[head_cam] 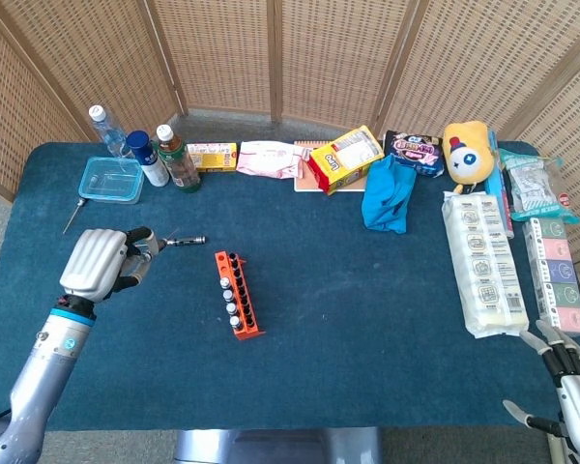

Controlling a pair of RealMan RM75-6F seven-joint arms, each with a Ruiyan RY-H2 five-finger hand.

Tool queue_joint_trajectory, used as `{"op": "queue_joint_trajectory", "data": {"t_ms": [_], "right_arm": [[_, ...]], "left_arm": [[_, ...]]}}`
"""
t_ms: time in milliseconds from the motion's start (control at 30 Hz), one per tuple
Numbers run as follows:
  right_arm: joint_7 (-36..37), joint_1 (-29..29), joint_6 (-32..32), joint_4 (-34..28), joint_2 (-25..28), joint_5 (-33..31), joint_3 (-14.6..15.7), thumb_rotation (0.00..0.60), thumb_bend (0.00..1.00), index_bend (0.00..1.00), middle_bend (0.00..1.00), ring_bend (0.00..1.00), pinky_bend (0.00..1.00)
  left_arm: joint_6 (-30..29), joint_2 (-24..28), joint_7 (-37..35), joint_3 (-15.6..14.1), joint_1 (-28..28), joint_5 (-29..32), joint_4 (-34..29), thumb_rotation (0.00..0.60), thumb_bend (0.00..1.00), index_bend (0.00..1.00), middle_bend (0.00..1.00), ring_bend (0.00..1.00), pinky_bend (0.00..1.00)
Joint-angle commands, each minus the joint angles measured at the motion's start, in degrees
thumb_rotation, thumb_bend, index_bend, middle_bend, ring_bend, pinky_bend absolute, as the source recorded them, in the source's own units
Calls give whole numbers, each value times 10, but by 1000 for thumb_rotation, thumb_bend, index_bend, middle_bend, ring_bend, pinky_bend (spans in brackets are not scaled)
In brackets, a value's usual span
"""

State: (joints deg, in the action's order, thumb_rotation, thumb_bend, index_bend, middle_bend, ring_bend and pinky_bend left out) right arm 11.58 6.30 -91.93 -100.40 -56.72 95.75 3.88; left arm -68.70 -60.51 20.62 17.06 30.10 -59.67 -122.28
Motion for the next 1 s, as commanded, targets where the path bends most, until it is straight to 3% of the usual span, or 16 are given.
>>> {"op": "queue_joint_trajectory", "data": {"t_ms": [33,200,433,1000], "right_arm": [[-2,0,0,0,0,0,0,600,0,157,58,0,0],[-3,-1,1,-1,-1,-2,0,600,0,157,58,0,0],[-6,-2,3,-1,-2,-2,1,600,0,157,58,0,0],[-7,-4,7,-1,-3,-8,1,600,0,157,57,0,0]], "left_arm": [[35,46,-22,23,15,43,-42,600,403,564,1000,1000,1000],[114,112,-74,46,45,129,-82,600,402,564,1000,1000,1000],[204,162,-149,62,77,196,-79,600,402,565,1000,1000,1000],[283,194,-214,49,142,288,-53,600,403,564,1000,1000,1000]]}}
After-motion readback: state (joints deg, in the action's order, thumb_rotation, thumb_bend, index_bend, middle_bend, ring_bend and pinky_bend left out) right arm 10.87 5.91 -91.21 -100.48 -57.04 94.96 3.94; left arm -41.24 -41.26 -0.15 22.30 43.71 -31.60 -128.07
